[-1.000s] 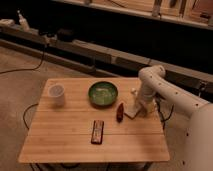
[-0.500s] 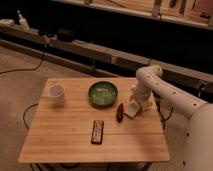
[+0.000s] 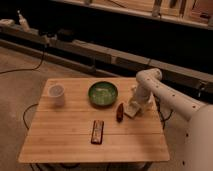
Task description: Place the white sponge in the ceramic cup
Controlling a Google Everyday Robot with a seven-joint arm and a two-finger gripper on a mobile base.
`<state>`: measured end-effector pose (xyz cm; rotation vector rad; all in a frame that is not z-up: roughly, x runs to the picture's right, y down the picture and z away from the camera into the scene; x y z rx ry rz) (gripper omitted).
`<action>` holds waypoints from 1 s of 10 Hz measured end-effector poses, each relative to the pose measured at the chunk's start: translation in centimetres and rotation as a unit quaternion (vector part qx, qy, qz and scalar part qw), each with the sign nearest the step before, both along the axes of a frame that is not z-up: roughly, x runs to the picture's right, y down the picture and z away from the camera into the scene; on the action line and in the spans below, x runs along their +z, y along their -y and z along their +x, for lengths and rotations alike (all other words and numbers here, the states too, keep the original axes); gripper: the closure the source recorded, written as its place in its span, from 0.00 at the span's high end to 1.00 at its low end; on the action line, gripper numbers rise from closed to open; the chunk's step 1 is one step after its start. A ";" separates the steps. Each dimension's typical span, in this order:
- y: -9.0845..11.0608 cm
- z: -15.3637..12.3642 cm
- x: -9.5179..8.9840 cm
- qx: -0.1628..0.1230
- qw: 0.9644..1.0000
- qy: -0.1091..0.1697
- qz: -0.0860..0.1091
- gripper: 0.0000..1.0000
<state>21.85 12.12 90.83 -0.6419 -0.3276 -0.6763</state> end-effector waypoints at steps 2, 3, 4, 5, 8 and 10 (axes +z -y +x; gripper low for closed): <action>1.0 -0.1 1.2 0.014 1.000 -0.016 0.009 0.63; 1.3 -0.2 1.6 0.023 0.999 -0.021 0.012 0.54; 1.5 -0.3 1.8 0.028 0.999 -0.022 0.012 0.47; 1.6 -0.7 1.9 0.034 0.999 -0.021 0.011 0.34; 1.1 -1.7 1.7 0.043 0.999 -0.011 0.002 0.05; 1.1 -1.8 0.7 0.043 0.999 -0.014 -0.002 0.00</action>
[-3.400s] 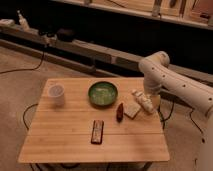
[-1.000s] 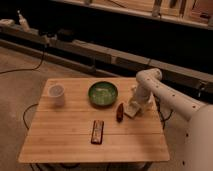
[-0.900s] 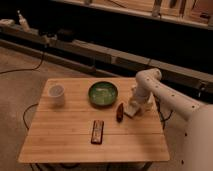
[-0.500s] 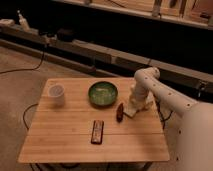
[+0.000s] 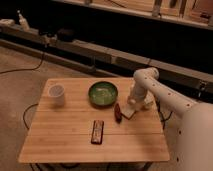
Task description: Place the white sponge in the ceramic cup
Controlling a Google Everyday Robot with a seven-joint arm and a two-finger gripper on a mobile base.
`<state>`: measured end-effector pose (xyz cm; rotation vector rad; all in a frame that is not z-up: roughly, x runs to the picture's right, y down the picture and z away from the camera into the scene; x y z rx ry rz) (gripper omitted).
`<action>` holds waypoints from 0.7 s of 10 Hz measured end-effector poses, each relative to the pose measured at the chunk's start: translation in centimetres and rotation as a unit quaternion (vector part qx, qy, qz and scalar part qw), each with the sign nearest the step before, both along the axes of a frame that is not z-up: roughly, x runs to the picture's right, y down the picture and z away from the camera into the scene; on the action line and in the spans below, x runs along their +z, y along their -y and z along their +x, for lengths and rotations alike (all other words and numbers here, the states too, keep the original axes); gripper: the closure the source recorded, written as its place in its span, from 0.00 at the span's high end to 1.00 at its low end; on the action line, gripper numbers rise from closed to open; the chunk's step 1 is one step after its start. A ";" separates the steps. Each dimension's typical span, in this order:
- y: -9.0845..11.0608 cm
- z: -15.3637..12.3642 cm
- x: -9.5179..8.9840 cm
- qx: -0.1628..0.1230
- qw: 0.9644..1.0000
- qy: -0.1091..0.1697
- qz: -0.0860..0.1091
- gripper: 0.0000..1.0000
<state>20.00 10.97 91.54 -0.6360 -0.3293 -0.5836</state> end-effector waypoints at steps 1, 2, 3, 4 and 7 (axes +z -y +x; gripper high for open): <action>0.1 0.4 -1.0 0.005 1.000 -0.019 -0.005 0.00; 0.2 1.1 -2.3 0.016 0.999 -0.044 -0.010 0.00; 0.7 2.5 -4.7 0.035 0.995 -0.089 -0.015 0.00; 1.4 3.5 -6.8 0.050 0.991 -0.124 -0.014 0.00; 4.4 5.0 -13.2 0.092 0.972 -0.215 -0.007 0.00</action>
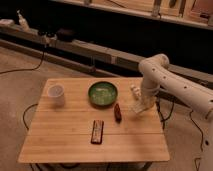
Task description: Place the white sponge in the ceramic cup
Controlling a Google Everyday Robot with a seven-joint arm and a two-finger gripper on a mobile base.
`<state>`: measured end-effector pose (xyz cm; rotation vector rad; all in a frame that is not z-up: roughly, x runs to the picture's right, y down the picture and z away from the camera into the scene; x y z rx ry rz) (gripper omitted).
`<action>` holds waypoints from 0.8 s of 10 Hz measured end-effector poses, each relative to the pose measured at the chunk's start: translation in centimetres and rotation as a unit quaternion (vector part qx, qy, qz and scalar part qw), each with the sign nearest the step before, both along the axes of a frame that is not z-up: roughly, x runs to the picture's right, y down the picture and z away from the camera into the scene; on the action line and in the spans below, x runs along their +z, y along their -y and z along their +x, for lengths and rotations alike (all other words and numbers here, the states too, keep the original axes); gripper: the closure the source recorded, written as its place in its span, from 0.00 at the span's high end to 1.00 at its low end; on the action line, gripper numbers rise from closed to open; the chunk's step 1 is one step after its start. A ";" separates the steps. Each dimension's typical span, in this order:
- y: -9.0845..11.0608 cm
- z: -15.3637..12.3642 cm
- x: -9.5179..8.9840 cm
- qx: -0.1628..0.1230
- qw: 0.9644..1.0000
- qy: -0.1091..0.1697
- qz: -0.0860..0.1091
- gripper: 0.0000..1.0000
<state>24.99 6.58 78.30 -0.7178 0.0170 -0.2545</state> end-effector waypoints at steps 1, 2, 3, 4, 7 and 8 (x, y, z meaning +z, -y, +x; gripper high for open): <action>1.4 -0.8 -1.2 0.008 1.000 -0.008 0.005 0.00; 3.2 -2.6 -1.8 0.011 1.000 -0.001 0.012 0.00; 4.6 -4.7 -1.5 0.010 1.000 0.016 0.020 0.00; 6.6 -8.2 -0.4 -0.002 0.998 0.052 0.034 0.00; 11.6 -19.2 3.1 -0.028 0.976 0.196 0.087 0.00; 12.2 -21.0 3.5 -0.029 0.970 0.224 0.093 0.00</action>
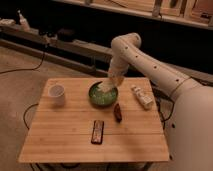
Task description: Place the white sponge in the ceramic cup
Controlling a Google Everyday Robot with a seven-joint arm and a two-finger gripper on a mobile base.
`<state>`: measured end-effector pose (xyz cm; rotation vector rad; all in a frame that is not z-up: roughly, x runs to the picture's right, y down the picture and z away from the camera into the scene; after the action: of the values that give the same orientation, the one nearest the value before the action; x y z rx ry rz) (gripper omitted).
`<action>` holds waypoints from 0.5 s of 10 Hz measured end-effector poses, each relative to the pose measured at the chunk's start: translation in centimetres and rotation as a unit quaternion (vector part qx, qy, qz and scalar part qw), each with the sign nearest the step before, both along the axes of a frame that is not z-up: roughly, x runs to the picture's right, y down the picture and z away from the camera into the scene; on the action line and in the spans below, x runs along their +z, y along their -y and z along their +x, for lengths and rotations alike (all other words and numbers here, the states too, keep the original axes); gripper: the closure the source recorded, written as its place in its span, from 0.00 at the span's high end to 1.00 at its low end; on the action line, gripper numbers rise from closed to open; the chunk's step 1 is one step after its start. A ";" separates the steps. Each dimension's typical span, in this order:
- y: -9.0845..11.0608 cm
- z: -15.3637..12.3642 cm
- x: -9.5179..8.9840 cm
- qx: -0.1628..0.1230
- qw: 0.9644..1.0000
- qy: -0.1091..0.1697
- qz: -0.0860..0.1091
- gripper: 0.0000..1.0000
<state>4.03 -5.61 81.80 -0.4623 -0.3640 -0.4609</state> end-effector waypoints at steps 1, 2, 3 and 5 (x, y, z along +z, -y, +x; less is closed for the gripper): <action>0.5 -2.1 0.3 -0.004 1.000 0.030 0.004 0.00; 0.3 -4.3 0.6 -0.016 0.998 0.055 0.003 0.00; -0.1 -6.0 0.9 -0.032 0.997 0.069 0.002 0.00; -0.6 -7.3 1.2 -0.051 0.996 0.075 0.002 0.00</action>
<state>-3.29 -4.97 83.02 -0.4448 -0.4855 -0.5984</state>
